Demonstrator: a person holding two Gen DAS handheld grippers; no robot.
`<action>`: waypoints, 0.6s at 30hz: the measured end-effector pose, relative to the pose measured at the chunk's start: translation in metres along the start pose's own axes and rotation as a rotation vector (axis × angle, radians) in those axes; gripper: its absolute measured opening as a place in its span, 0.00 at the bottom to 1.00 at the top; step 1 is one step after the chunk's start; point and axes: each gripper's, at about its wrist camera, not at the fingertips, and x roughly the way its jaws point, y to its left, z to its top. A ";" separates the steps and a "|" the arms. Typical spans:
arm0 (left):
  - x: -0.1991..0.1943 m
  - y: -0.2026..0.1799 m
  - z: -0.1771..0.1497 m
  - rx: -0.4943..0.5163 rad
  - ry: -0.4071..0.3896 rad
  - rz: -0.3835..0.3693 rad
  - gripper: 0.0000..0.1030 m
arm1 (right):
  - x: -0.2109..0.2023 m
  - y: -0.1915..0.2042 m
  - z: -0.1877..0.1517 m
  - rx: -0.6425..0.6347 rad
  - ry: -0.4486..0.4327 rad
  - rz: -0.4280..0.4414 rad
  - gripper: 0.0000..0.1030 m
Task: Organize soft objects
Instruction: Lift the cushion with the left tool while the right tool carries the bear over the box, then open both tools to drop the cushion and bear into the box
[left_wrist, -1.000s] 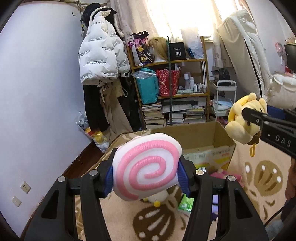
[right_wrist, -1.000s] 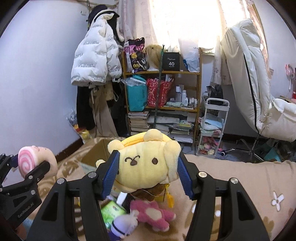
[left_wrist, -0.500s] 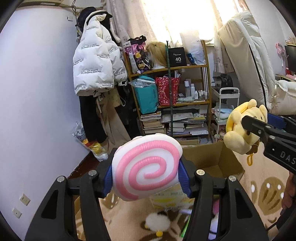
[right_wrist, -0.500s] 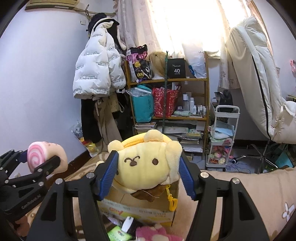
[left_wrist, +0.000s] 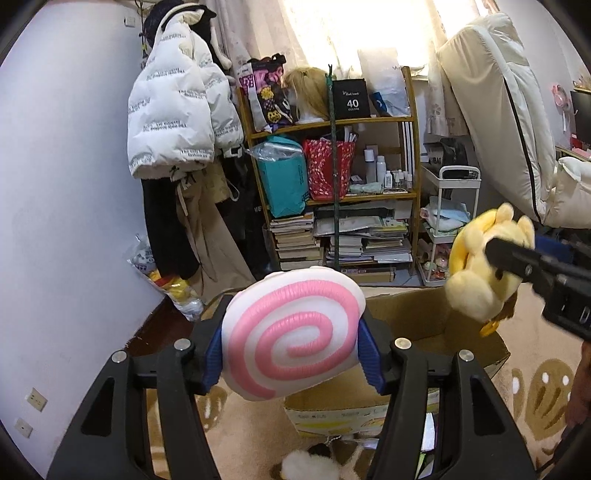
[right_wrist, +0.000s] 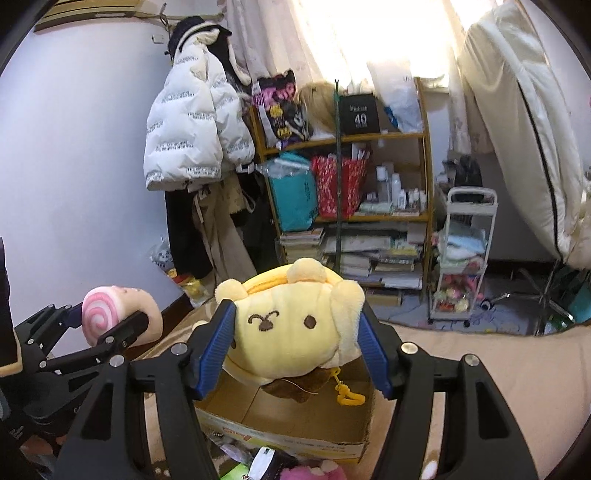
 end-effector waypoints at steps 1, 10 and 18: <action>0.005 0.000 -0.002 -0.004 0.008 -0.008 0.58 | 0.004 0.000 -0.002 0.003 0.010 0.003 0.66; 0.038 -0.002 -0.017 -0.038 0.086 -0.051 0.62 | 0.039 -0.012 -0.033 0.055 0.118 0.015 0.67; 0.053 -0.010 -0.029 -0.014 0.143 -0.079 0.64 | 0.049 -0.018 -0.042 0.047 0.151 0.004 0.69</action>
